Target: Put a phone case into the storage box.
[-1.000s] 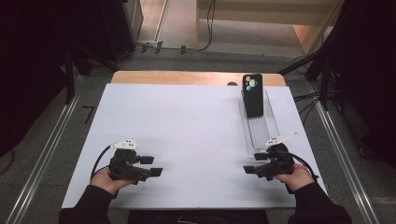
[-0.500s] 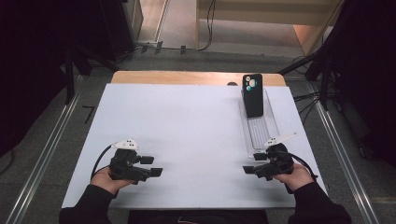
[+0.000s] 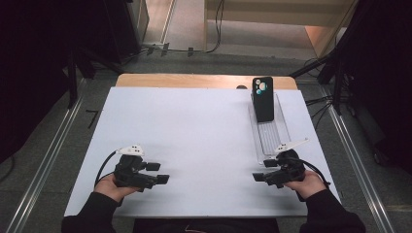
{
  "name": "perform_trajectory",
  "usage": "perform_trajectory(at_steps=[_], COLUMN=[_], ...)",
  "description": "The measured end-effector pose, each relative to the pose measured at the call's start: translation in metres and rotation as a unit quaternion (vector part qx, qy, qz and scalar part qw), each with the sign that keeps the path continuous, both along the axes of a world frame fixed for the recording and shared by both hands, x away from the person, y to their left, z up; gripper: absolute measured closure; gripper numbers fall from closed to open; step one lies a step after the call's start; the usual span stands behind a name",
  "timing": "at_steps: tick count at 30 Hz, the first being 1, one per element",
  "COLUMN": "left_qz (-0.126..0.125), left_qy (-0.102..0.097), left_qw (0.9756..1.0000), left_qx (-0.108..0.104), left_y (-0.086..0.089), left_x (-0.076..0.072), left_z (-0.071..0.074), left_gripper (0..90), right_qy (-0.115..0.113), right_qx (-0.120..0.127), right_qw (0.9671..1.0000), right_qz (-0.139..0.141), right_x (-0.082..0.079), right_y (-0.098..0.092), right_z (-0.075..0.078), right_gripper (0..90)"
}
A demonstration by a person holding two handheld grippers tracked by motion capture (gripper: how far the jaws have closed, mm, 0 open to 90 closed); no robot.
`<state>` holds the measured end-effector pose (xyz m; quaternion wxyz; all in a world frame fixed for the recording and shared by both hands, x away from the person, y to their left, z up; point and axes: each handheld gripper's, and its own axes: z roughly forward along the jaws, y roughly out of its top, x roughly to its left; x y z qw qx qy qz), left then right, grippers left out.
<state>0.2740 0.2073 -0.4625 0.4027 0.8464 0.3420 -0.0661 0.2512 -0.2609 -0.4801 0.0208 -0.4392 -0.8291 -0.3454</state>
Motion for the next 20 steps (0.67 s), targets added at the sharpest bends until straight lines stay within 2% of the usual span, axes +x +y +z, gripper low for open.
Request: perform_trajectory(at_steps=[15,20], left_qz=[-0.001,-0.001], left_qy=[0.000,0.001], left_qw=[1.0000,1.0000], left_qx=[0.002,0.002], left_y=[-0.0005,-0.0004], left_x=[-0.0001,0.0000], left_z=[0.0000,-0.0002], left_gripper=[31.0,30.9], right_qy=[0.000,0.003], right_qx=[-0.001,-0.008], right_qw=[1.0000,1.0000], right_qz=[0.004,-0.004], right_x=[-0.0001,0.0004], right_y=[-0.0002,-0.0013], right_z=[-0.0003,-0.0015], right_gripper=[19.1,19.1])
